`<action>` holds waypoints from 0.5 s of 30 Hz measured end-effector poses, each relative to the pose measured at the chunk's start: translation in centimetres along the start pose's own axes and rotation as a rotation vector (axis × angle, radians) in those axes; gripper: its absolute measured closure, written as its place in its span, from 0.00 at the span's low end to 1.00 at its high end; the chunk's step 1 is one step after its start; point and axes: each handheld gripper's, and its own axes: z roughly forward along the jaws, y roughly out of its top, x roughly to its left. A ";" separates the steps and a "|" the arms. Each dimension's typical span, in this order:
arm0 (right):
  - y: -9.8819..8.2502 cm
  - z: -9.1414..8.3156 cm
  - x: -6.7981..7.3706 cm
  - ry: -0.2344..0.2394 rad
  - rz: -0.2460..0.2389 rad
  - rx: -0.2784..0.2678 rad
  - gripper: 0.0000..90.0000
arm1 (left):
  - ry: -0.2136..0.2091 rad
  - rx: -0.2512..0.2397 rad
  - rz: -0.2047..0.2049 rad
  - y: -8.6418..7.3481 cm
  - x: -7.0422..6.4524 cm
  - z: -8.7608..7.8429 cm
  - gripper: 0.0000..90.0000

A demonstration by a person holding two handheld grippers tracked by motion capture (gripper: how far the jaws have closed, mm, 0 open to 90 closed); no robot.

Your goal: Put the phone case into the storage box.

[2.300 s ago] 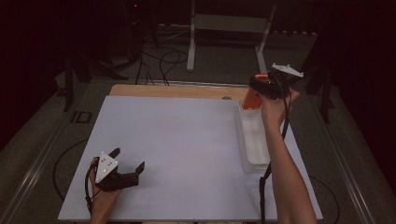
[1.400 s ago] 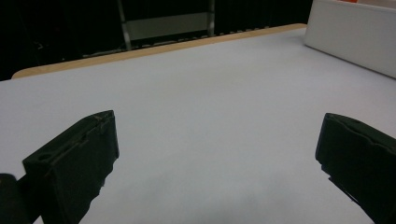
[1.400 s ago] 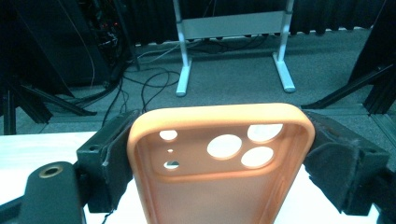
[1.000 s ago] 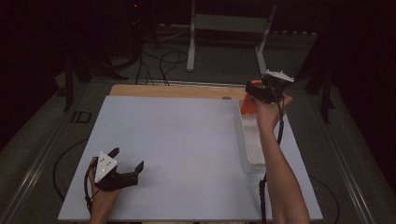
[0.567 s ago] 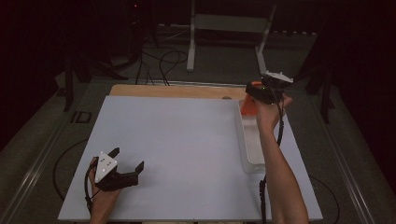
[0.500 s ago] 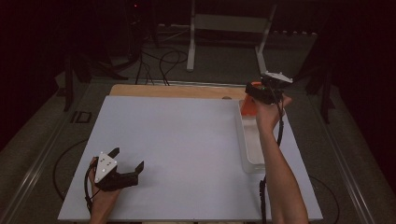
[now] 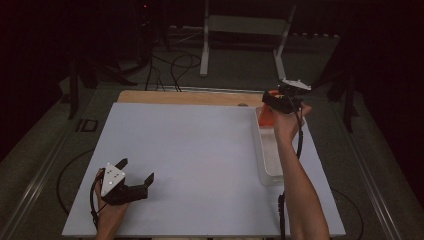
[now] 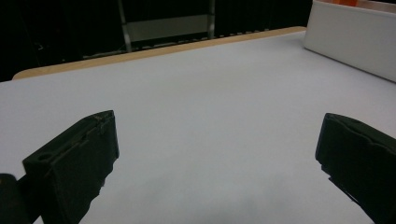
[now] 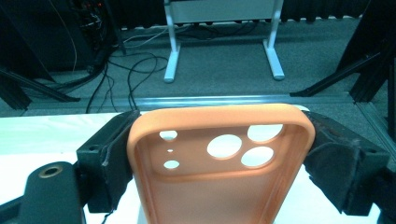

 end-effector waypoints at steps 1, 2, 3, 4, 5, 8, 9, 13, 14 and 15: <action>-0.1 0.0 -0.1 -0.003 0.001 0.002 0.18 | 0.000 0.000 0.000 0.0 0.0 0.0 0.00; -0.2 0.1 -0.2 -0.004 0.002 0.006 0.18 | 0.000 0.001 0.001 0.0 0.0 0.0 0.00; -0.2 0.1 -0.2 -0.004 0.002 0.006 0.18 | -0.001 0.000 0.001 0.0 0.0 0.0 0.00; -0.3 0.2 -0.2 -0.005 0.003 0.010 0.18 | 0.000 -0.001 0.001 0.0 0.0 0.0 0.00; -0.4 0.2 -0.2 -0.006 0.002 0.009 0.18 | -0.001 0.000 0.001 0.0 0.0 0.0 0.00; -0.5 0.3 -0.1 -0.004 0.001 0.015 0.18 | -0.001 -0.001 0.001 0.0 0.0 0.0 0.00; -0.5 0.3 -0.1 -0.004 0.001 0.015 0.18 | 0.000 0.000 0.002 0.0 0.0 0.0 0.00; -0.8 0.5 -0.1 -0.005 -0.002 0.021 0.18 | 0.000 -0.002 0.001 0.0 0.0 0.0 0.00; -0.9 0.6 -0.1 -0.005 -0.001 0.025 0.18 | 0.001 -0.001 0.001 0.0 0.0 -0.1 0.00; -0.9 0.7 -0.1 -0.006 -0.002 0.028 0.18 | 0.001 -0.002 0.000 0.0 0.0 -0.1 0.00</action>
